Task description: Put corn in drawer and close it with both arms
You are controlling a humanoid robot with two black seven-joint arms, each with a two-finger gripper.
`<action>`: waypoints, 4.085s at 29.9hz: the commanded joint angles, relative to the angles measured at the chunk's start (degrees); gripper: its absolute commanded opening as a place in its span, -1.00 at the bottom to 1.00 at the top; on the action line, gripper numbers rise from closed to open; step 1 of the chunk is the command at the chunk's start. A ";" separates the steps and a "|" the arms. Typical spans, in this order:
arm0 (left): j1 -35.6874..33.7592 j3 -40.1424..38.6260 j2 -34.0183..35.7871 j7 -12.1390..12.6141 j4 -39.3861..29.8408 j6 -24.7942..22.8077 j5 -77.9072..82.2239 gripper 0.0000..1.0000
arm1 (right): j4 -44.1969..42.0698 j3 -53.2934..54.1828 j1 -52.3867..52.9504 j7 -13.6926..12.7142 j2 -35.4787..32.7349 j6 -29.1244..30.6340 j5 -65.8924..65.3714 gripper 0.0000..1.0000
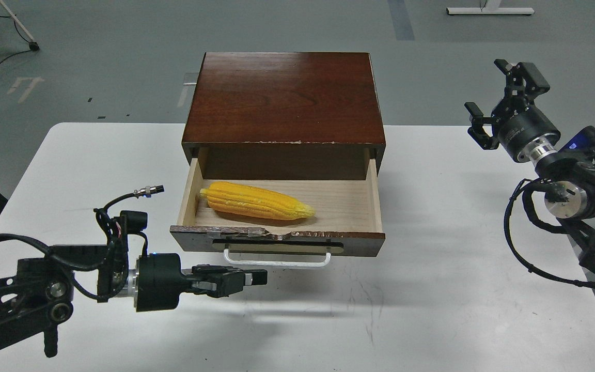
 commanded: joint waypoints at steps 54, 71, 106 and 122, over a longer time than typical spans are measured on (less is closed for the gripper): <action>-6.53 -0.58 -8.29 0.02 13.70 -3.43 0.48 -1.00 | -0.18 -1.15 -0.53 -0.18 -0.18 0.33 0.00 1.00; -7.94 -1.90 -8.73 0.02 16.69 -3.60 0.39 -1.00 | -0.18 -1.41 -1.06 -0.18 -0.36 0.42 -0.18 1.00; -14.53 -1.37 -19.37 0.02 31.63 -3.69 0.39 -1.00 | 0.35 -1.41 -1.06 -0.97 -2.03 0.59 -0.35 1.00; -9.00 -1.37 -17.98 0.02 25.23 -7.36 -2.93 0.98 | -0.09 -3.34 -0.71 -0.97 -2.03 0.50 -0.88 1.00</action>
